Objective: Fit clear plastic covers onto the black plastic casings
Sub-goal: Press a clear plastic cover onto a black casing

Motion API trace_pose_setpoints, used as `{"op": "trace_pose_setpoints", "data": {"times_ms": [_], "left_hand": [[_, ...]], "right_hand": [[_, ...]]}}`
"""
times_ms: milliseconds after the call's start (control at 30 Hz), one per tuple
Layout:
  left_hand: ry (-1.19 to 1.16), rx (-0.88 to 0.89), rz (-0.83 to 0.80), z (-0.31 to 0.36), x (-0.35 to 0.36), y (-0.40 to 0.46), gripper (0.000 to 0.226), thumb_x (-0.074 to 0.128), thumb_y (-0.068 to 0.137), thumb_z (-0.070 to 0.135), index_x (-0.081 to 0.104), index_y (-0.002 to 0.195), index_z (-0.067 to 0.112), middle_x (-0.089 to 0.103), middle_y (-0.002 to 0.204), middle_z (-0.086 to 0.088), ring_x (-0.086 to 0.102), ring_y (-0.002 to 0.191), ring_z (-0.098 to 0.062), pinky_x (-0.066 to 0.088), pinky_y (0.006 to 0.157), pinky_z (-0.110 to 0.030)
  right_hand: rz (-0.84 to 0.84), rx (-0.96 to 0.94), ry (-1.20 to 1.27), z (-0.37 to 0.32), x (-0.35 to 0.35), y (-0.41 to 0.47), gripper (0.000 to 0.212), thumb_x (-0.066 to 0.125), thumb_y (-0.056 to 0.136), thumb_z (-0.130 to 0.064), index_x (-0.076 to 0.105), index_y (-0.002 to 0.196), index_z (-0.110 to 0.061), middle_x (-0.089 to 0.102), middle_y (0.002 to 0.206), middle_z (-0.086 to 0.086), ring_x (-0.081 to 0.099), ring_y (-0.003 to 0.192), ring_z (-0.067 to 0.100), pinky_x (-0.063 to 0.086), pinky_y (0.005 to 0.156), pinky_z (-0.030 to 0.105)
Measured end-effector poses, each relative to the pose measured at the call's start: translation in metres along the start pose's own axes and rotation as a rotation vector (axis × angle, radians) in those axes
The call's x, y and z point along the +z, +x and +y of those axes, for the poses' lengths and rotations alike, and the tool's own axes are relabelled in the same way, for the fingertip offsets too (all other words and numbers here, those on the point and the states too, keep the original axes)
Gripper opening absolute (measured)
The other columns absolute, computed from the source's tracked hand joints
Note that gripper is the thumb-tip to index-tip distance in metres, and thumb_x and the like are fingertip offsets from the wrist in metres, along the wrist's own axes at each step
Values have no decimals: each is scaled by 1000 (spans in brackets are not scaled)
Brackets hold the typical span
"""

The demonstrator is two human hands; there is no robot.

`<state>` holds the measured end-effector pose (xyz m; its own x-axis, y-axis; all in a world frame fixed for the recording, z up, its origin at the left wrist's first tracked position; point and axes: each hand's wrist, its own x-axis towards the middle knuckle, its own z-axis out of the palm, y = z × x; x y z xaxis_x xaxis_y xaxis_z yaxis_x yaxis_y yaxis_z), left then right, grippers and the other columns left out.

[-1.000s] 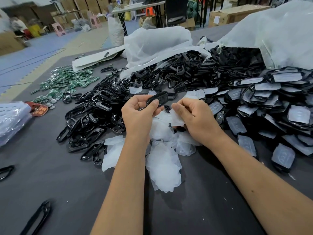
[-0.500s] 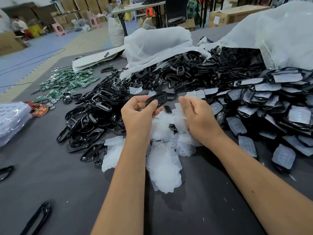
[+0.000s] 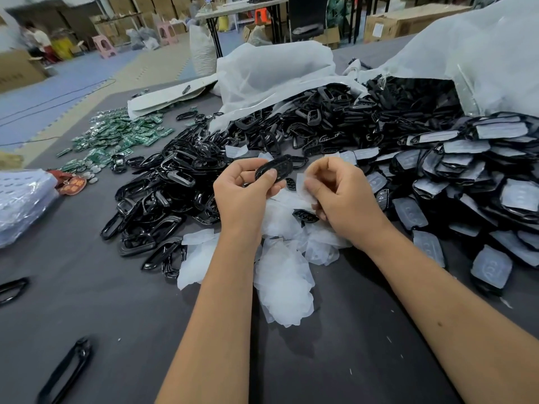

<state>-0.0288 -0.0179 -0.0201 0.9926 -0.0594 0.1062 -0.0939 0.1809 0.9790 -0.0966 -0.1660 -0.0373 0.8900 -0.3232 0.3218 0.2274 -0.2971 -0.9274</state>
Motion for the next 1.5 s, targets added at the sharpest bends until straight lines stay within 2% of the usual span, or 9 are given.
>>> {"op": "trace_pose_setpoints", "data": {"times_ms": [133,300,433,533,800,967,1133,1333,1500], "left_hand": [[9,-11,-15,1,0,-1,18,73,87,-10,71,98,4,61,55,10,73,62,-20,61,69,-26],[7,-16,-16,0,0,0,18,73,87,-10,72,98,3,57,57,8,73,63,-20,63,74,-31],[-8,-18,-12,0,0,-1,17,73,87,-10,72,98,2,57,61,2,74,63,-22,62,72,-29],[-12,-18,-13,0,0,-1,17,73,87,-10,72,98,2,59,59,5,74,64,-22,60,69,-27],[-18,-31,-18,1,1,-3,18,73,87,-11,72,95,5,60,61,4,75,64,-22,62,72,-29],[-30,-43,-27,0,0,-2,18,73,87,-10,72,94,6,62,63,1,75,65,-23,61,71,-28],[-45,-49,-31,-1,0,-1,17,72,87,-10,72,96,4,66,71,-6,75,67,-22,61,73,-29],[-70,-70,-43,0,1,-1,16,65,90,-13,71,100,-1,66,85,-19,75,71,-27,60,70,-24],[-30,-55,-53,0,1,-2,17,67,89,-13,72,100,-1,58,85,-18,75,69,-25,61,74,-27]], "right_hand": [[-21,4,51,1,-2,-1,24,64,94,0,65,110,-17,69,76,5,64,58,21,53,54,33],[-36,18,26,1,-3,0,21,72,85,1,76,90,-19,73,76,11,70,66,30,61,62,40],[-68,46,92,2,-3,2,11,72,94,-1,68,90,-11,75,77,10,69,64,9,52,60,21],[-76,90,234,2,-3,3,12,61,101,2,56,94,-6,77,85,15,75,72,22,51,56,21],[-75,79,285,1,-4,2,19,79,89,-2,62,98,-5,79,82,12,69,59,23,48,49,22],[-56,30,257,0,-4,1,10,86,82,-5,76,85,-8,72,66,-7,60,54,1,44,53,11],[8,47,197,0,-4,1,23,85,87,-23,77,66,-31,57,53,-12,45,47,3,40,48,16],[42,131,236,4,-5,4,19,65,103,-27,82,99,-21,62,65,-14,50,51,13,40,45,20],[34,111,246,4,-5,3,13,67,101,-11,78,99,-18,66,67,-3,53,51,11,43,46,18]]}}
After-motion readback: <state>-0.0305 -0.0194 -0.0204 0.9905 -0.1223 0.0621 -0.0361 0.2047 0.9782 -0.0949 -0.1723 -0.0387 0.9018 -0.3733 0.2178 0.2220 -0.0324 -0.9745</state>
